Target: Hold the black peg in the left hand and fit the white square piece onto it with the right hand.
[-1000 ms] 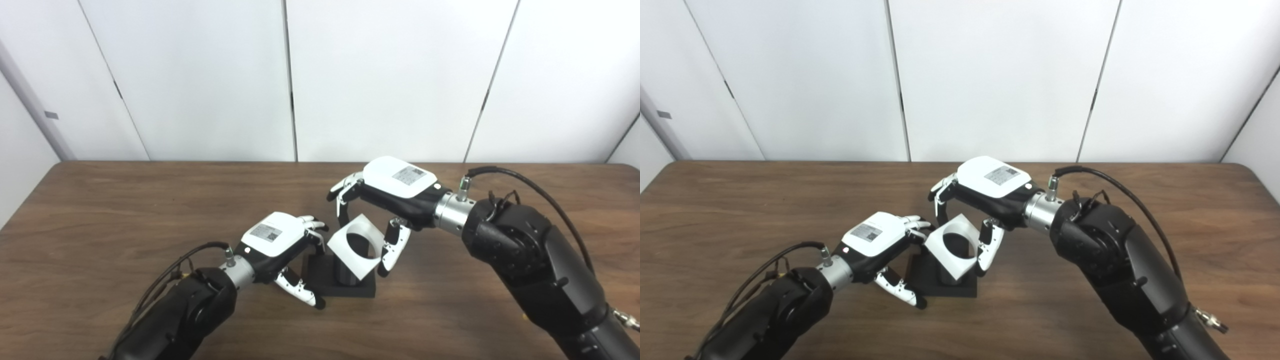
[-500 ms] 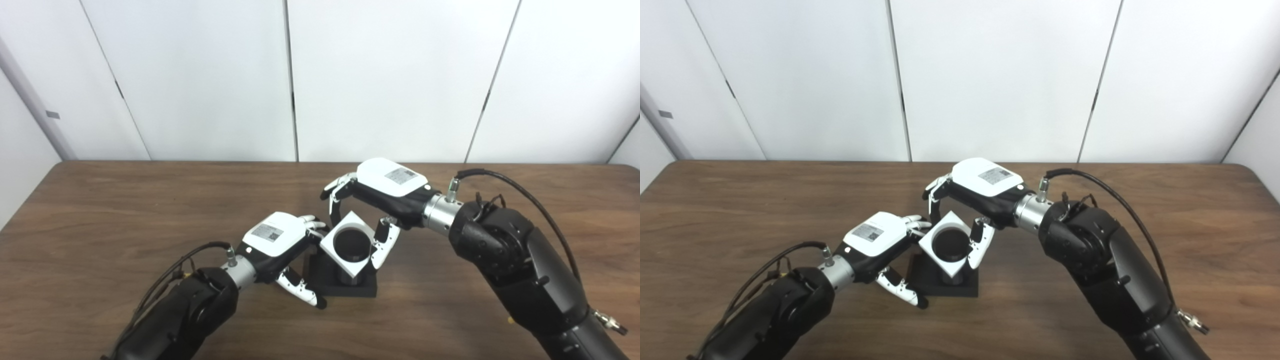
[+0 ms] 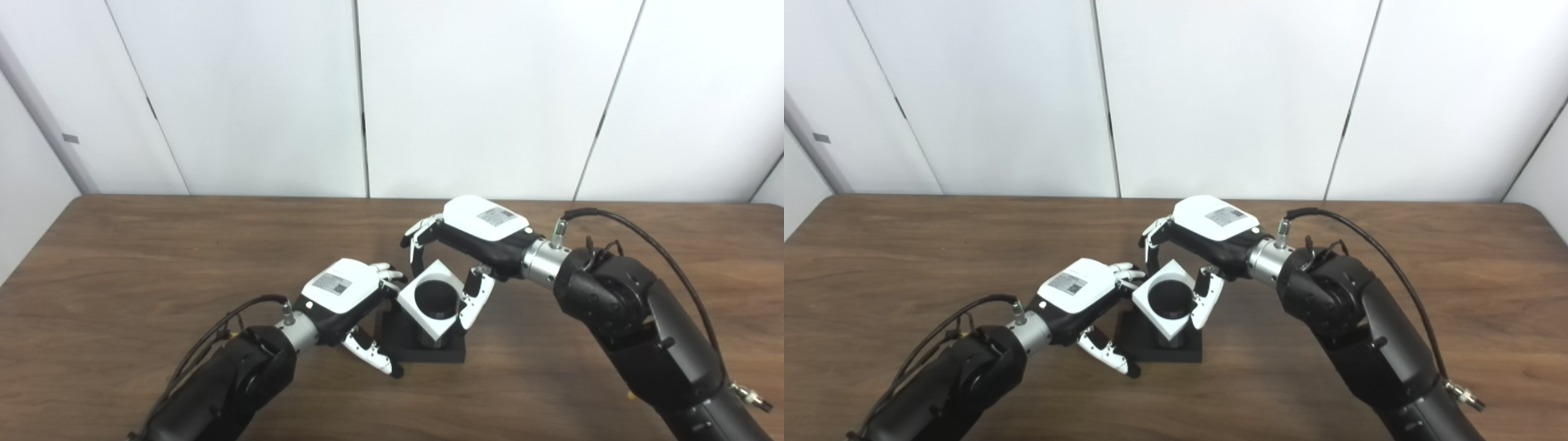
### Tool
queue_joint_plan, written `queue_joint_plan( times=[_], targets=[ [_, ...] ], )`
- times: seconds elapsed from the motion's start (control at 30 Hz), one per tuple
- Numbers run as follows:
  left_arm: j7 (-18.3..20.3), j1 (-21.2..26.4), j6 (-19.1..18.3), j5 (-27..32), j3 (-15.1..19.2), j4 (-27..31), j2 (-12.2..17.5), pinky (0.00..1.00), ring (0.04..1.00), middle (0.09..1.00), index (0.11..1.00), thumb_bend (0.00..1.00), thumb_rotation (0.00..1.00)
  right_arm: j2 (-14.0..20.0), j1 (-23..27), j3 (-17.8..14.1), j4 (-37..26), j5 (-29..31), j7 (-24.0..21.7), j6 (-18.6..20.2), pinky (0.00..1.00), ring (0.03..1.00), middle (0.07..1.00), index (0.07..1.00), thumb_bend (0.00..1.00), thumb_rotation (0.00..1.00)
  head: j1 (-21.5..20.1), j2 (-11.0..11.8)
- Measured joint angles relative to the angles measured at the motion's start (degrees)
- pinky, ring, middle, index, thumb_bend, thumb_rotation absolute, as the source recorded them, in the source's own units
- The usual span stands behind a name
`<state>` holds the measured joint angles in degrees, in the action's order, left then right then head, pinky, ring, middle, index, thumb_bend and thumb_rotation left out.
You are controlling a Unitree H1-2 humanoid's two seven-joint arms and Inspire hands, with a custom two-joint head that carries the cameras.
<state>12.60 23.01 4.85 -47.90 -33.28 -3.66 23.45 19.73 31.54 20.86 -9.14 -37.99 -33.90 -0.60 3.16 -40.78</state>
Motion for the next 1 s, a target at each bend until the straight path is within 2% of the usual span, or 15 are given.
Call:
queue_joint_plan(
  times=[0.23,0.4,0.43,0.47,0.53,0.67,1.0],
  targets=[
    [0.0,0.0,0.0,0.0,0.0,0.0,0.0,0.83,0.922,0.881,0.487,0.52,0.08,0.0,0.2,0.2,1.3,-0.1,0.0,0.5,0.75,0.806,0.778,0.486,0.52,0.14,0.1,0.0],
    [0.0,-0.1,0.0,0.0,0.0,0.1,0.0,0.83,0.916,0.880,0.487,0.52,0.08,0.5,1.0,1.8,1.5,-0.4,-2.5,2.7,0.72,0.800,0.794,0.496,0.52,0.15,0.1,-0.4],
    [0.0,-0.1,0.0,0.0,0.0,0.2,0.0,0.83,0.915,0.882,0.487,0.52,0.08,0.6,1.1,2.2,1.6,-0.7,-2.9,2.8,0.72,0.800,0.799,0.593,0.73,0.23,0.1,-0.4],
    [0.0,-0.1,0.0,0.0,0.0,0.3,0.0,0.83,0.915,0.883,0.487,0.52,0.08,0.7,1.1,2.6,1.7,-0.9,-3.5,2.9,0.72,0.802,0.802,0.631,0.80,0.26,0.1,-0.4],
    [0.0,-0.1,-0.1,0.0,0.0,0.3,-0.1,0.84,0.917,0.885,0.487,0.52,0.08,1.1,0.7,3.5,1.9,-1.4,-5.0,3.3,0.73,0.808,0.811,0.674,0.86,0.28,0.1,-0.5],
    [0.1,-0.1,-0.1,0.0,0.0,0.3,-0.1,0.84,0.920,0.884,0.488,0.52,0.08,1.3,-0.8,3.7,2.0,-1.6,-5.7,3.6,0.73,0.812,0.819,0.697,0.87,0.29,0.3,-0.6],
    [0.1,-0.1,-0.2,-0.1,0.0,0.3,-0.2,0.83,0.922,0.881,0.488,0.52,0.08,1.3,-0.8,3.7,1.9,-1.9,-6.1,4.3,0.75,0.823,0.829,0.702,0.87,0.28,0.2,-0.4]
  ],
)
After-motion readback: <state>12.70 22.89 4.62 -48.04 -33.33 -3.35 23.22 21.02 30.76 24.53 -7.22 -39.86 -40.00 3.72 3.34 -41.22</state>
